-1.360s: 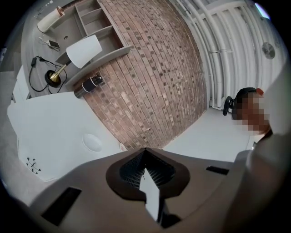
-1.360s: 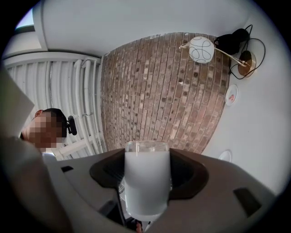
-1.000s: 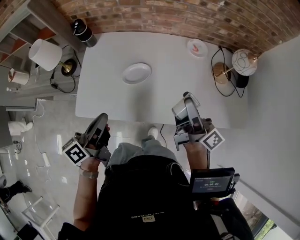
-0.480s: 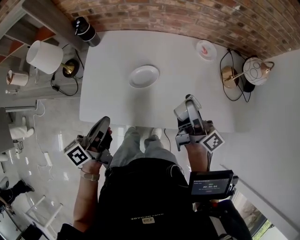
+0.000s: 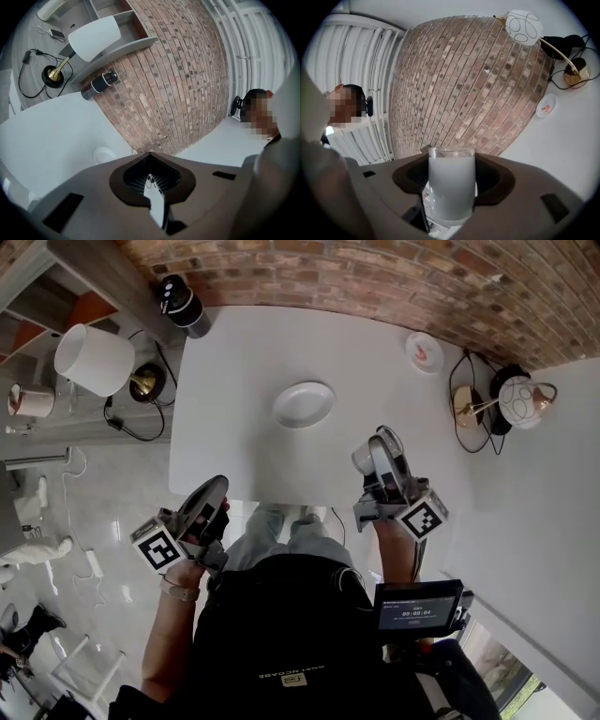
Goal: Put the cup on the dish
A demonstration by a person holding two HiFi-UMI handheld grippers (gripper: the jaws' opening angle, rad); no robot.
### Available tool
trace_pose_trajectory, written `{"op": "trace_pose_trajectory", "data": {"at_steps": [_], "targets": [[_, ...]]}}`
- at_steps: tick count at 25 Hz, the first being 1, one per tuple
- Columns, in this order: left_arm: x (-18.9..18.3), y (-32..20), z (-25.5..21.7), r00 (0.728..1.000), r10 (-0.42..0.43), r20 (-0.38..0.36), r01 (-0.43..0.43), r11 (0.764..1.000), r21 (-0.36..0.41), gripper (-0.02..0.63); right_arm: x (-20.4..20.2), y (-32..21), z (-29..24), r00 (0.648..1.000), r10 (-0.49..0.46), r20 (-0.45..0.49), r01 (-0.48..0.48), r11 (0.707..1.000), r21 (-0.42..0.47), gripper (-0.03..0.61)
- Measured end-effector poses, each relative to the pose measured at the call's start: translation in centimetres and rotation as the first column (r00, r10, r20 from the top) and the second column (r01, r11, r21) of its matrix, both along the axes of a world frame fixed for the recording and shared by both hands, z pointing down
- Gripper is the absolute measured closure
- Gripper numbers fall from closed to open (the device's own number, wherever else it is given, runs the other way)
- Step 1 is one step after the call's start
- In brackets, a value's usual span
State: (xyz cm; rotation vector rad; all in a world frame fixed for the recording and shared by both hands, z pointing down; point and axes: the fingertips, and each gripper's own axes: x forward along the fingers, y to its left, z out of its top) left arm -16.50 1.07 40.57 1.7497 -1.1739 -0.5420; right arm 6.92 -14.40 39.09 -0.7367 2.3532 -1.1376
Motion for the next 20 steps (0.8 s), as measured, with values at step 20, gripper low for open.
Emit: {"op": "trace_pose_trajectory", "data": {"at_steps": [20], "targets": [[-5.4,5.6,2.4,0.975,-0.221,-0.019,0.22,0.975,-0.044,0.609,-8.2,-5.0,6.9,0.897,-0.076,-0.435,0.163,0.972,0.168,0.311]]}}
